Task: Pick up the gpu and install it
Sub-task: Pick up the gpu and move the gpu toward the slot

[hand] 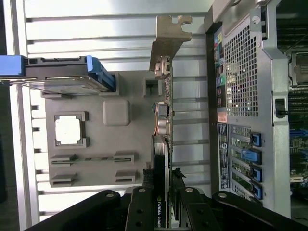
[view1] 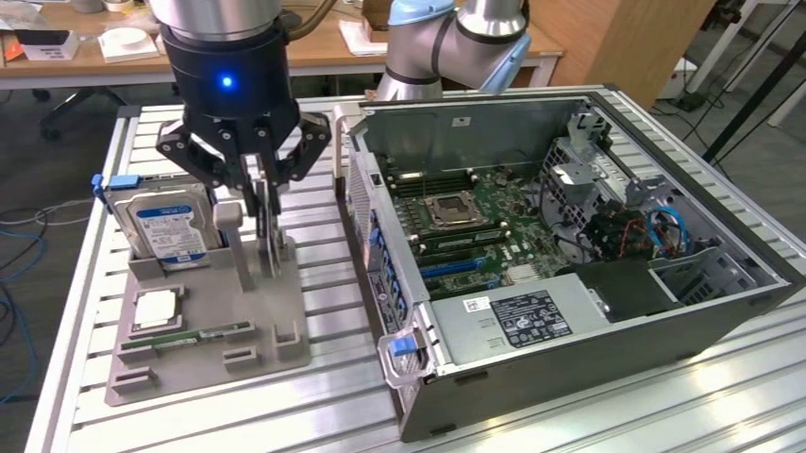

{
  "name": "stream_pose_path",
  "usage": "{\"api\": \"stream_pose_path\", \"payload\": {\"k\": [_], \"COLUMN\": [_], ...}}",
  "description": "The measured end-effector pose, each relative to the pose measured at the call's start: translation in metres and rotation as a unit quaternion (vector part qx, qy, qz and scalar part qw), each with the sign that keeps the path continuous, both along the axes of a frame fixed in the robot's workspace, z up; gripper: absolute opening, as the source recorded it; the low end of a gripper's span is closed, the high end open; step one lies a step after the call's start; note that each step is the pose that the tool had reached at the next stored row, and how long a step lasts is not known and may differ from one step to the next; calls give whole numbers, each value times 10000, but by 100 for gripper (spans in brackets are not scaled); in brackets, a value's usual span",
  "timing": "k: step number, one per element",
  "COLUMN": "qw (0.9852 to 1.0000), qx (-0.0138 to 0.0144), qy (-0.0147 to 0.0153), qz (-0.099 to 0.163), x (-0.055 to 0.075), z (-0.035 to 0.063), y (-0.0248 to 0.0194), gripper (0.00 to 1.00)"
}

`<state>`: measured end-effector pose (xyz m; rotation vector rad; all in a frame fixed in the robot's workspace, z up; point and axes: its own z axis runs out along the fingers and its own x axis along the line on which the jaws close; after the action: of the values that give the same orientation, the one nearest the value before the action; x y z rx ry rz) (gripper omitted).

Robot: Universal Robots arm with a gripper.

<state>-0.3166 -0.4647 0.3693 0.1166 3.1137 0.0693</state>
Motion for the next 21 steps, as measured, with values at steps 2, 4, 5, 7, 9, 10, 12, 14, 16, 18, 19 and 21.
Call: {"api": "stream_pose_path", "payload": {"k": [2,4,5,7,9,10,12,14,16,18,19,21], "qw": [10000,10000,10000,10000,10000,10000,10000,10000,10000,10000,10000,10000], "qx": [0,0,0,0,0,1,0,0,0,0,1,0], "qy": [0,0,0,0,0,0,0,0,0,-1,-1,0], "qz": [0,0,0,0,0,0,0,0,0,0,0,0], "x": [0,0,0,0,0,0,0,0,0,0,0,0], "z": [15,34,41,57,72,79,94,109,124,131,131,133], "y": [0,0,0,0,0,0,0,0,0,0,0,0], "gripper": [26,26,26,26,26,26,26,26,26,26,26,26]}}
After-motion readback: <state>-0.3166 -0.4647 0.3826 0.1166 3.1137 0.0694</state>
